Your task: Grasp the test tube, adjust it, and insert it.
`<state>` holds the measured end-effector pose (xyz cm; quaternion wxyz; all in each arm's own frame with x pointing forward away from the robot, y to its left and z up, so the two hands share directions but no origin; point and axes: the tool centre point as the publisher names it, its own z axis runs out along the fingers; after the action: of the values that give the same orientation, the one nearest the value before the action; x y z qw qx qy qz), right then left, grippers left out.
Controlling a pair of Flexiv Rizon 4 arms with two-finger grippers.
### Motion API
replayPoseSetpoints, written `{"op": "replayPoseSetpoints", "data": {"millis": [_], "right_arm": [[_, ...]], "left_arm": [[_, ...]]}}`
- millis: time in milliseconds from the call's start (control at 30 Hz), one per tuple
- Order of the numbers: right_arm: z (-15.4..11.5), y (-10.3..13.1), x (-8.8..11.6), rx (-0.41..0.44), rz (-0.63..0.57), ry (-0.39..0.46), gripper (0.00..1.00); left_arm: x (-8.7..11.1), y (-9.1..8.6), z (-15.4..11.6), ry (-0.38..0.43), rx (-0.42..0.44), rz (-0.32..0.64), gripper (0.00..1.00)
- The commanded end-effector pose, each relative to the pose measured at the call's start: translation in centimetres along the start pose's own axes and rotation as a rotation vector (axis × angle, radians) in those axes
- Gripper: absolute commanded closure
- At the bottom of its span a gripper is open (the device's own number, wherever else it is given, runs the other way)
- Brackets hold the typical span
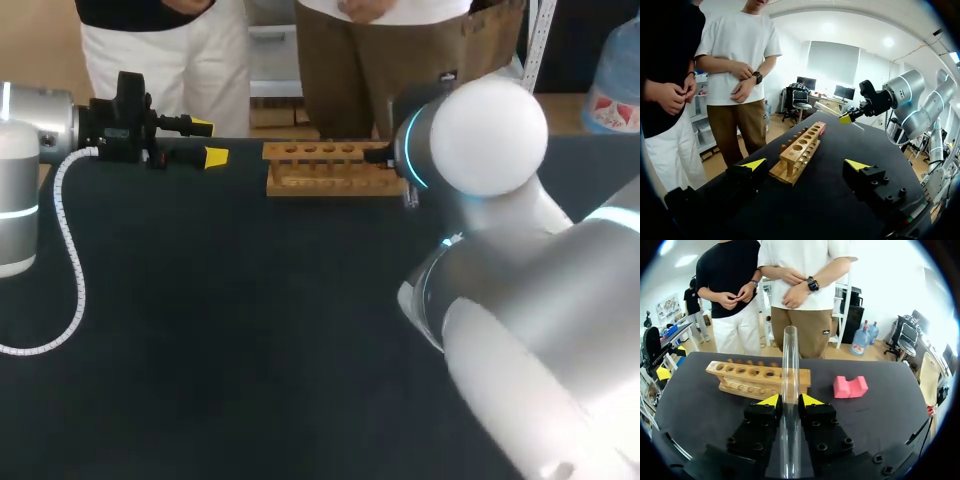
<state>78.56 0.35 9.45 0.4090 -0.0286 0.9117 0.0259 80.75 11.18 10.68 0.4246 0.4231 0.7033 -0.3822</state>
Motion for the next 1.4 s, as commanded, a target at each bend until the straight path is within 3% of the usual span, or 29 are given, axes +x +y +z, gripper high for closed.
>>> {"op": "replayPoseSetpoints", "data": {"millis": [33, 433, 1400], "right_arm": [[0.9, 0.8, -0.5, -0.023, -0.009, 0.034, 1.0], [2.6, 2.6, 0.4, -0.029, -0.019, 0.095, 1.0], [5.5, 3.2, 1.5, -0.058, -0.005, 0.16, 1.0]], "left_arm": [[0.1, -0.1, 0.0, -0.004, -0.003, 0.002, 0.0], [0.1, -0.1, 0.0, -0.004, -0.003, 0.002, 0.0], [0.1, -0.1, 0.0, -0.004, -0.003, 0.002, 0.0]]}}
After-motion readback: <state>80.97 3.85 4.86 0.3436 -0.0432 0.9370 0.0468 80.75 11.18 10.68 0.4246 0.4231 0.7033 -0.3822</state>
